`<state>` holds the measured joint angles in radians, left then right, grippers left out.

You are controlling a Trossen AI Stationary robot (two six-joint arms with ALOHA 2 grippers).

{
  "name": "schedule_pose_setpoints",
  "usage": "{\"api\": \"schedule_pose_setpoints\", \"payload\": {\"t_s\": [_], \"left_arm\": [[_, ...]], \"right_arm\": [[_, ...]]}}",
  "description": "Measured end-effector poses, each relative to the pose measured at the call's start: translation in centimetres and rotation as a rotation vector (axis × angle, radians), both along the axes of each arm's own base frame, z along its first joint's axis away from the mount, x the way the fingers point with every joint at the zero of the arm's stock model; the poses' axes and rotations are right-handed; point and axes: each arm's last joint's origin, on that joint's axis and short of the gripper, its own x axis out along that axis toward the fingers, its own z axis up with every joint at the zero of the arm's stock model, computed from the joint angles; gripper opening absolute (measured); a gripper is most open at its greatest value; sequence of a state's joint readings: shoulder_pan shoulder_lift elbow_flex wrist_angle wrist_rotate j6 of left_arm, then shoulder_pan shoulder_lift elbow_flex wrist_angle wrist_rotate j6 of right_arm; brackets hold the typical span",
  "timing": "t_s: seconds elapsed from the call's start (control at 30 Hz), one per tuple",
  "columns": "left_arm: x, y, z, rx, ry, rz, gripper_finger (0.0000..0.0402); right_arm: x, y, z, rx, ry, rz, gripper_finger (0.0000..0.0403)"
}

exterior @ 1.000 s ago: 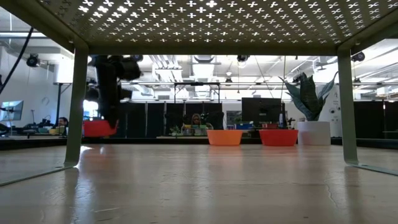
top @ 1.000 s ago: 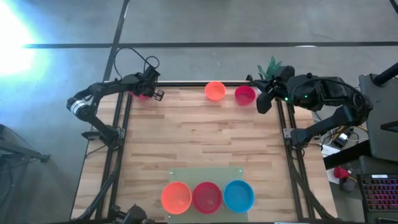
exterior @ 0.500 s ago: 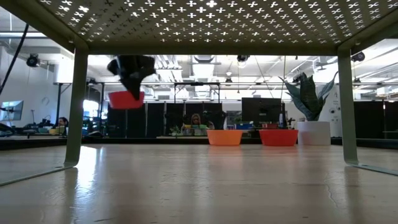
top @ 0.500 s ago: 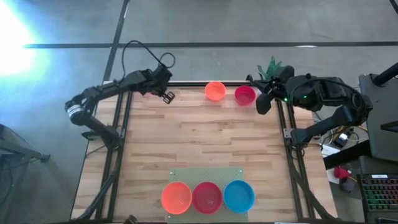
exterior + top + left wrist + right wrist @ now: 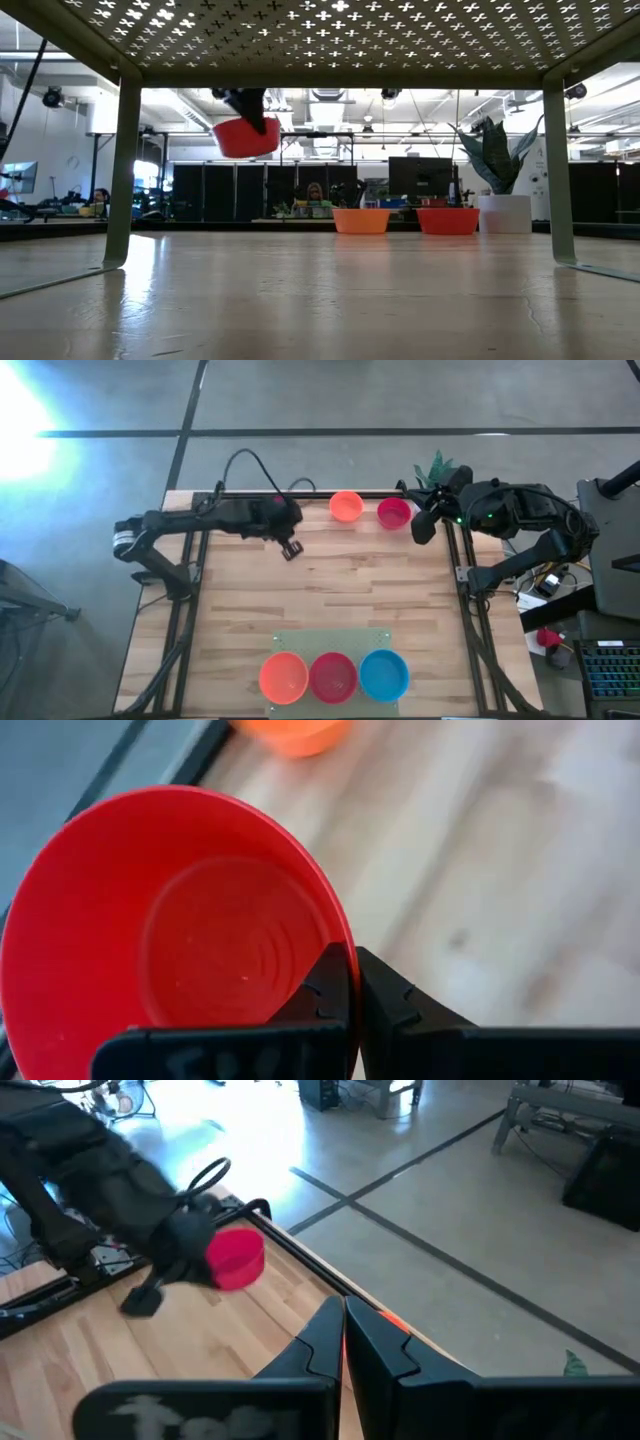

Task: Pick & Place Mini bowls
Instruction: Stack the left red bowl on the red bowl on the shelf

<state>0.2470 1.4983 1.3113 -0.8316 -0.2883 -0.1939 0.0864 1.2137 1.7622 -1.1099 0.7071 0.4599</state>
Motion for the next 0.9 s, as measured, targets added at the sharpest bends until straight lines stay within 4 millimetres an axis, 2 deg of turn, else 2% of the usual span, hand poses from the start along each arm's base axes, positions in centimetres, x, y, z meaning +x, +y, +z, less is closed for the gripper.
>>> {"api": "schedule_pose_setpoints", "payload": {"t_s": [0.27, 0.53, 0.9], "left_arm": [[1.8, -4.8, 2.6, -0.006, -0.024, -0.183, 0.0], [3.0, -10.9, 5.8, 0.063, -0.04, -0.474, 0.0], [3.8, -18.8, 7.6, 0.078, 0.049, -0.751, 0.0]], "right_arm": [[0.0, 0.0, 0.0, -0.002, 0.003, 0.003, 0.0013], [0.0, 0.0, 0.0, -0.026, 0.028, 0.029, 0.0013], [0.1, 0.1, 0.0, -0.018, 0.04, 0.075, 0.0013]]}}
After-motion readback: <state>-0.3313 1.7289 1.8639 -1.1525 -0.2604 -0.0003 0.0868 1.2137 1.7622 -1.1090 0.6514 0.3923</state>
